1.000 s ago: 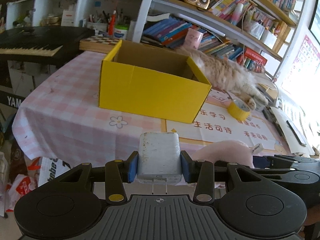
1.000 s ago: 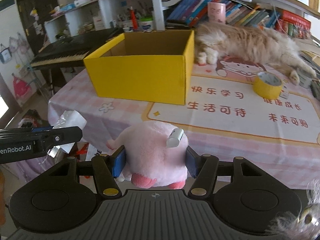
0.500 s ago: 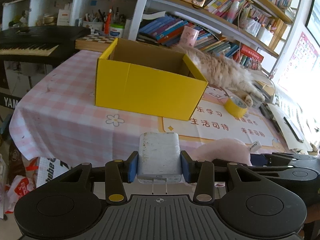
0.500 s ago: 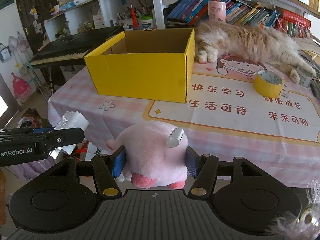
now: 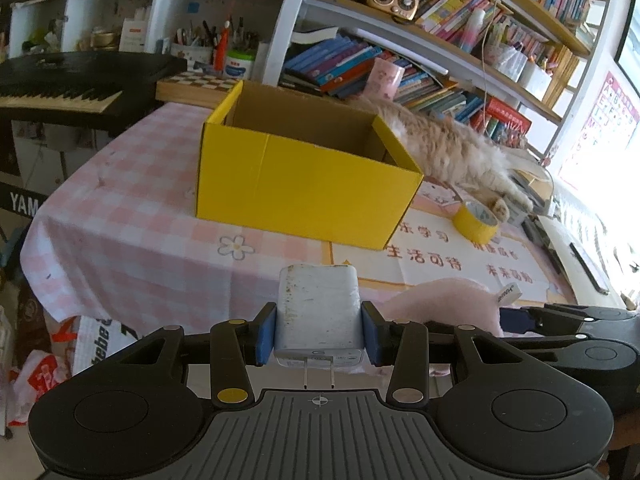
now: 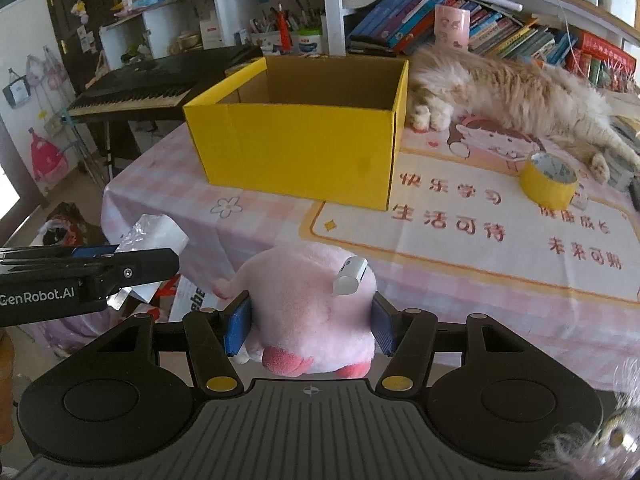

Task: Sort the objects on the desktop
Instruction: 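Lift the pink pig and white plug and carry both toward the yellow box, then lower both tools into the yellow box and open both grippers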

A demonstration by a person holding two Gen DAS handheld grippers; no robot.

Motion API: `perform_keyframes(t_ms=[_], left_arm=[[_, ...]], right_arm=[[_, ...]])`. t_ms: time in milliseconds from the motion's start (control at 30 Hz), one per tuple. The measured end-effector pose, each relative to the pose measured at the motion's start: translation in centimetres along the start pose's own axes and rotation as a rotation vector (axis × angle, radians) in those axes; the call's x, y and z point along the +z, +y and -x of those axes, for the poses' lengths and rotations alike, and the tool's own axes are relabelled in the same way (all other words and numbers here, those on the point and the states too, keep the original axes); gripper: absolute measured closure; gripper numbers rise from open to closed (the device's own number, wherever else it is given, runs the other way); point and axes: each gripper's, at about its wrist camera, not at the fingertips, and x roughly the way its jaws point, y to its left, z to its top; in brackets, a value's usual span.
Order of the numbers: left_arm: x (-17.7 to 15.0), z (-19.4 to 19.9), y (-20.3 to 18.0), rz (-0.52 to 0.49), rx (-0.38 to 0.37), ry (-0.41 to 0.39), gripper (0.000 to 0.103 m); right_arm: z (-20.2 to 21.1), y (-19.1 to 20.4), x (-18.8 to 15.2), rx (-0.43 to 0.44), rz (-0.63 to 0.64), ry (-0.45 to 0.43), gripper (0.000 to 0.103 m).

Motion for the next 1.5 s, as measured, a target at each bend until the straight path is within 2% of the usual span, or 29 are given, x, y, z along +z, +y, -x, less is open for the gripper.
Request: perform_keyframes(t_ms=[267, 700, 833, 967, 1167, 1500], left_arm=[[2.2, -0.5, -0.1, -0.009, 0.019, -0.063, 0.061], [10.8, -3.2, -0.8, -0.050, 0.052, -0.253, 0.061], [13.3, -4.6, -1.2, -0.067, 0.068, -0.289, 0.061], [15.1, -6.3, -1.5, -0.084, 0.090, -0.310, 0.061], [16.8, -9.9, -1.9, -0.094, 0.132, -0.289, 0.061], [16.2, -16.8, -1.9, -0.131, 0.208, -0.121, 0.061]], right_arm=[[-0.3, -1.2, 2.7, -0.015, -0.013, -0.063, 0.046], [-0.4, -4.5, 11.6, -0.018, 0.036, -0.281, 0.046], [-1.1, -6.1, 14.5, -0.019, 0.041, -0.348, 0.046], [-2.5, -7.5, 16.9, -0.012, 0.041, -0.378, 0.046], [-4.8, -8.7, 19.5, 0.018, 0.074, -0.383, 0.046], [-9.6, -9.5, 22.7, 0.092, 0.126, -0.345, 0.046]])
